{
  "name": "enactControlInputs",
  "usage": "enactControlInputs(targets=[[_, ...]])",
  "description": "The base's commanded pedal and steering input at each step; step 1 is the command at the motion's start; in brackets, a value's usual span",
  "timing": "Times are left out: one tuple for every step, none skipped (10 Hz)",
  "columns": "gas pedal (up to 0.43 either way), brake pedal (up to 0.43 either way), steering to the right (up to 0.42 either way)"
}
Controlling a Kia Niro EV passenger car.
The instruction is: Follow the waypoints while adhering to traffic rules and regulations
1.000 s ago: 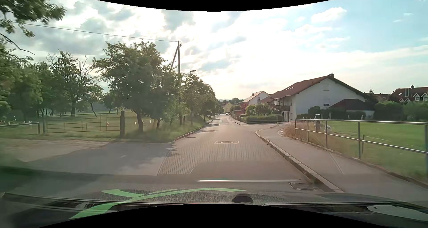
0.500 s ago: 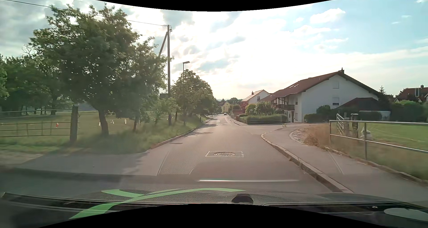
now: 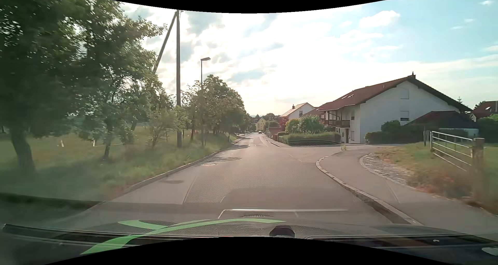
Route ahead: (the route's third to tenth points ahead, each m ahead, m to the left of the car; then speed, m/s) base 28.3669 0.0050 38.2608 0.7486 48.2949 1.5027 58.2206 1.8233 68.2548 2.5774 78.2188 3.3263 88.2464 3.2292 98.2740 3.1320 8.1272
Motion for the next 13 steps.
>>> enactControlInputs(targets=[[0.067, 0.0, 0.008], [0.067, 0.0, 0.008], [0.067, 0.0, 0.007], [0.067, 0.0, 0.007], [0.067, 0.0, 0.007], [0.067, 0.0, 0.006], [0.067, 0.0, 0.006], [0.067, 0.0, 0.005], [0.067, 0.0, 0.005], [0.028, 0.0, 0.004], [0.0, 0.0, 0.0], [0.0, 0.0, -0.003], [0.02, 0.0, -0.004]])
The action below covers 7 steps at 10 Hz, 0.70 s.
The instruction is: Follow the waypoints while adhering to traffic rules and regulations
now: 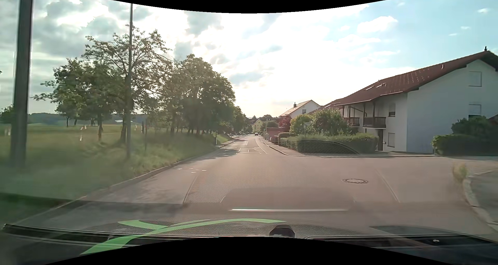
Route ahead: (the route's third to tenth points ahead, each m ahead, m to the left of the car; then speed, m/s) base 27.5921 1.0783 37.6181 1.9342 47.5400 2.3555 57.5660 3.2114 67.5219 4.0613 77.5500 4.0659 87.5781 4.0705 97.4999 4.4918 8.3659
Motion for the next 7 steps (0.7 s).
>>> enactControlInputs(targets=[[0.059, 0.0, -0.006], [0.047, 0.0, -0.007], [0.028, 0.0, -0.007], [0.02, 0.0, -0.009], [0.02, 0.0, -0.011], [0.02, 0.0, -0.013], [0.039, 0.0, -0.014]])
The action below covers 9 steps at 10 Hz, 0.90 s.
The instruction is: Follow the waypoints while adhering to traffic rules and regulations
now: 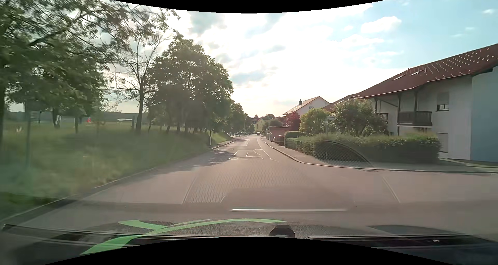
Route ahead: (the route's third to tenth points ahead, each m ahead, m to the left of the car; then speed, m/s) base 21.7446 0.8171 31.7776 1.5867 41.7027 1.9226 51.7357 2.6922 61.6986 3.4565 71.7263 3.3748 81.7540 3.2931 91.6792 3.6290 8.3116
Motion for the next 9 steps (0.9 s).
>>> enactControlInputs(targets=[[0.039, 0.0, -0.014], [0.047, 0.0, -0.014], [0.059, 0.0, -0.014], [0.059, 0.0, -0.014], [0.059, 0.0, -0.014], [0.059, 0.0, -0.014], [0.059, 0.0, -0.014], [0.059, 0.0, -0.014], [0.059, 0.0, -0.014]])
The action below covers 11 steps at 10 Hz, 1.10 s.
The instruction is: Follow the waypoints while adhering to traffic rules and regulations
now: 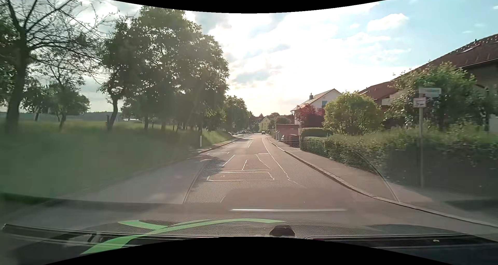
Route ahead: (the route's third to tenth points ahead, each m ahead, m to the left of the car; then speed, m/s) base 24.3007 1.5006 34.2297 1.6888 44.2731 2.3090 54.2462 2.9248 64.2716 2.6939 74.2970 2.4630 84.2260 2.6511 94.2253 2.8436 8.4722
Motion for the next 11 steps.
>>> enactControlInputs(targets=[[0.059, 0.0, -0.01], [0.067, 0.0, -0.005], [0.098, 0.0, -0.001], [0.098, 0.0, -0.001], [0.098, 0.0, -0.001], [0.098, 0.0, -0.001], [0.098, 0.0, -0.001], [0.087, 0.0, -0.002], [0.079, 0.0, -0.003], [0.079, 0.0, -0.003], [0.079, 0.0, -0.003]])
